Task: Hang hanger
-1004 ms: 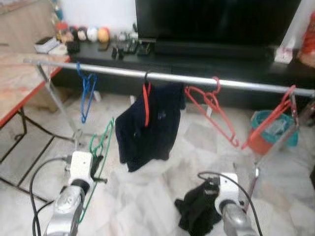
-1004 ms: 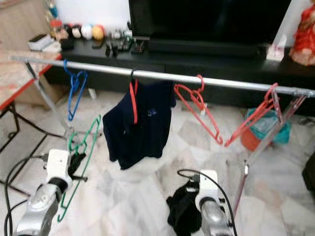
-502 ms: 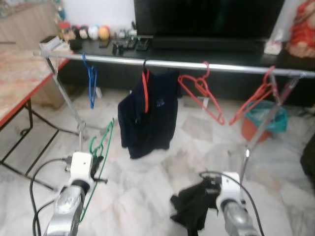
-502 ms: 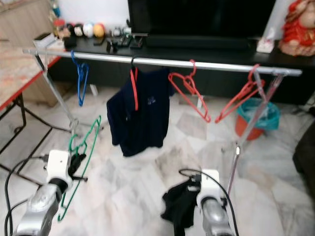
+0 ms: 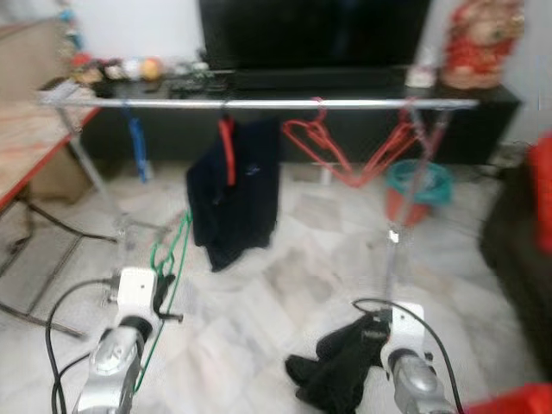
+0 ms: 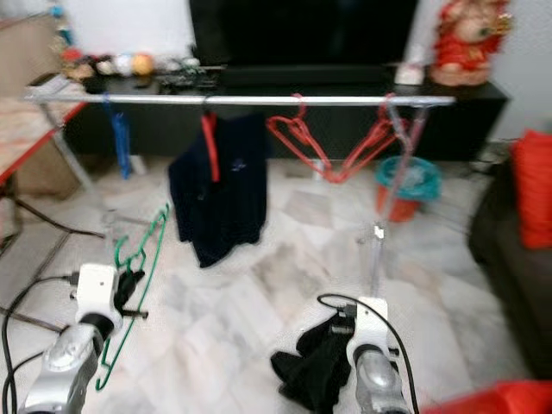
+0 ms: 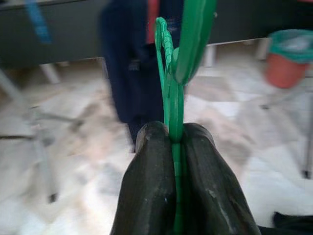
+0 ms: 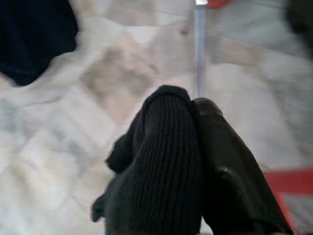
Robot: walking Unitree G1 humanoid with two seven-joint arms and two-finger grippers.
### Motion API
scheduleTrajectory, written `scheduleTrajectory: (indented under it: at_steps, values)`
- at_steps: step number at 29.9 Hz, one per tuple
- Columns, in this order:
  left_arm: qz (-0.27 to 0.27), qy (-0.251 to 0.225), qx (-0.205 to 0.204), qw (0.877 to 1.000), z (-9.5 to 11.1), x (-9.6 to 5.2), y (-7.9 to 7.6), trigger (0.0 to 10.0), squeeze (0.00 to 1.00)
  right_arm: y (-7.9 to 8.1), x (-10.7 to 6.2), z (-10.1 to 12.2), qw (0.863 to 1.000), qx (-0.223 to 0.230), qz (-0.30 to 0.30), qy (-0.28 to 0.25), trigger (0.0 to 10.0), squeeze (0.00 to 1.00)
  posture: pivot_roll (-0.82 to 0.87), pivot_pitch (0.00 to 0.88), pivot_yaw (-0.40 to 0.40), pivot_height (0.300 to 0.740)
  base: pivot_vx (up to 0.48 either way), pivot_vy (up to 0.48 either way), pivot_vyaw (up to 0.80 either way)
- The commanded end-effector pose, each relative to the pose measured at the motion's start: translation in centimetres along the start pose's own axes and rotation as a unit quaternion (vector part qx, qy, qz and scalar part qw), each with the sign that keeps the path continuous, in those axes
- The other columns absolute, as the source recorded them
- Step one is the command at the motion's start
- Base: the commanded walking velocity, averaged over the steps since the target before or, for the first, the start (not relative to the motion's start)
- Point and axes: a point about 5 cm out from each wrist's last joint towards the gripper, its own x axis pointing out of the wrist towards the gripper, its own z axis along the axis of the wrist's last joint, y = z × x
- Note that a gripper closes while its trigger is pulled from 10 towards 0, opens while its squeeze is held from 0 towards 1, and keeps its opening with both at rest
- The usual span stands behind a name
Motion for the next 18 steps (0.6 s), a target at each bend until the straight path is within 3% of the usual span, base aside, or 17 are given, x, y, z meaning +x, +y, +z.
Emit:
scheduleTrajectory:
  at_steps: [1,18]
  values:
    - [-0.001,-0.007,0.004,1.0,0.36,0.15,0.09,10.0,0.0,0.18,0.27,0.99,1.0,-0.002,0.002,-0.021,10.0,0.0,-0.06,0.0,0.015,0.74,0.0,0.0,0.0]
    - [-0.008,-0.002,-0.002,1.0,0.19,0.3,-0.51,10.0,0.0,0.35,0.31,1.18,1.0,-0.002,0.003,-0.027,10.0,0.0,-0.06,0.0,0.017,0.74,0.0,0.0,0.0]
